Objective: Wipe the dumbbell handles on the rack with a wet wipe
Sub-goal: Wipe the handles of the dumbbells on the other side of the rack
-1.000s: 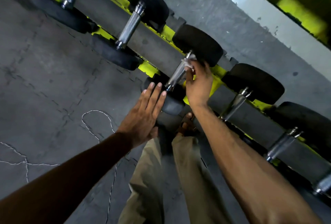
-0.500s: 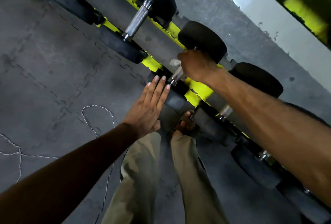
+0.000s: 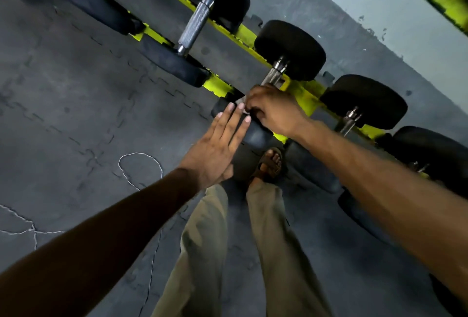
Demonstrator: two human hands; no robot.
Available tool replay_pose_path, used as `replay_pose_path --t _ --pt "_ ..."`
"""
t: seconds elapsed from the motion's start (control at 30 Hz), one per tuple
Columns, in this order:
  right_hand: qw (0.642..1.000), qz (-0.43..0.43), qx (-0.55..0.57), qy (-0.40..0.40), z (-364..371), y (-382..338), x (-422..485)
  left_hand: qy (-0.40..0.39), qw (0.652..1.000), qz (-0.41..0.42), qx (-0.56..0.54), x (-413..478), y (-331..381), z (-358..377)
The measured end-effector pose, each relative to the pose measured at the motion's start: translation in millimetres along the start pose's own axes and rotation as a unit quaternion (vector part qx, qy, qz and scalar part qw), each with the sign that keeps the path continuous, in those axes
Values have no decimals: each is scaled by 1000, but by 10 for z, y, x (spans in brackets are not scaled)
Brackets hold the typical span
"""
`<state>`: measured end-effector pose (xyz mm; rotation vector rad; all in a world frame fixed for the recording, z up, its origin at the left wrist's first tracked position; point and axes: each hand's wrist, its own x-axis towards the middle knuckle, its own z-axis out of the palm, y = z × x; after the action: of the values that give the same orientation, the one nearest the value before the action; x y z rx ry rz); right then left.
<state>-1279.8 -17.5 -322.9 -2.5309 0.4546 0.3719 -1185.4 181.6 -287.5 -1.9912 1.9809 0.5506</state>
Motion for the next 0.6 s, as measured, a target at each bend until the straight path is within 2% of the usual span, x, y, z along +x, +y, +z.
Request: replay_pose_path --t 0.07,0.13,0.2,0.27,0.33,0.43,0.53,0.6 --pt "997 34 2 74 120 -40 -126 5 1000 4 -3 18 -16 -18" --pt "982 130 50 125 238 -51 -166 7 1000 3 0 25 -24 -31" --pt "953 244 116 140 384 -45 -182 7 1000 3 1 18 -39 -24" --pt "908 331 221 132 545 -64 -177 4 1000 6 -5 -1 -51 -7" --pt "820 385 399 139 604 -103 -103 3 1000 12 -1 -7 -65 1" --pt "635 411 635 157 562 -43 72 -1 1000 21 15 4 -85 5" --pt "496 374 768 159 399 175 225 3 999 29 18 15 -120 30" --pt "385 343 835 191 313 345 357 2 999 37 18 22 -143 54"
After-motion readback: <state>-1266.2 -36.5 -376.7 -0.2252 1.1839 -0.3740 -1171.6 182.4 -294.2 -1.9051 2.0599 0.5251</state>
